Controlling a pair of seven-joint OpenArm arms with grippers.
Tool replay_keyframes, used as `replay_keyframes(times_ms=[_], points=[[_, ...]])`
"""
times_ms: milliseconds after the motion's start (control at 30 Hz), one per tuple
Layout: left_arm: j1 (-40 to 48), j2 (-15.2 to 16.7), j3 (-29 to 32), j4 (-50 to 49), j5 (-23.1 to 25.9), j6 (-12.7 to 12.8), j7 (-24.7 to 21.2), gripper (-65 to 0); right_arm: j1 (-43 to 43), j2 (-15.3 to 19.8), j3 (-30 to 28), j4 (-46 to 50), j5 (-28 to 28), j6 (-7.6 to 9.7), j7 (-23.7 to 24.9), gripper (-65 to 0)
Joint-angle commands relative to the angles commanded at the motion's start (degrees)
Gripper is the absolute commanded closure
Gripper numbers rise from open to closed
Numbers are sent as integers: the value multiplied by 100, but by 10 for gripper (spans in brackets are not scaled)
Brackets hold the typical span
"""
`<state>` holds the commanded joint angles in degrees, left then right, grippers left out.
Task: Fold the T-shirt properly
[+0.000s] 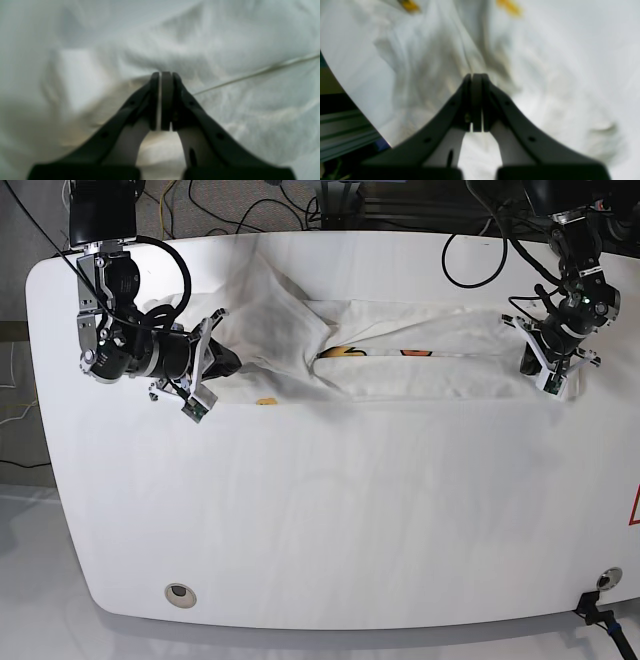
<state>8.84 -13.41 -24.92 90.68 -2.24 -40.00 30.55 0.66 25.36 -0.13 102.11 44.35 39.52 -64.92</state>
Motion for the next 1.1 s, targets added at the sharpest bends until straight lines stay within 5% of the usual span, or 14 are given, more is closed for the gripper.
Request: replay_keyframes(times_ms=[67, 300, 400, 467, 567, 800, 1100], points=[[0, 0, 0, 185, 0, 0, 0, 0, -9, -18, 0, 202, 0, -264, 9, 0], [114, 18, -9, 703, -9, 0, -26, 0, -334, -105, 0, 879, 0, -1697, 448, 0], [114, 35, -9, 721, -9, 0, -44, 0, -607, -141, -18, 914, -220, -2295, 1020, 0], [123, 53, -18, 721, -9, 0, -299, 0, -844, -176, -18, 941, -756, -2532, 1565, 0], [220, 193, -26, 712, -9, 0, -844, 0, -1257, -510, 0, 941, -1820, -2655, 2470, 0], [396, 448, -26, 695, -9, 171, -1741, 0, -2110, -1442, 0, 923, -4141, -2629, 4431, 0], [782, 492, -35, 756, -18, 136, -1811, 0, -2629, -1574, 9, 941, -4202, -2620, 4686, 0]])
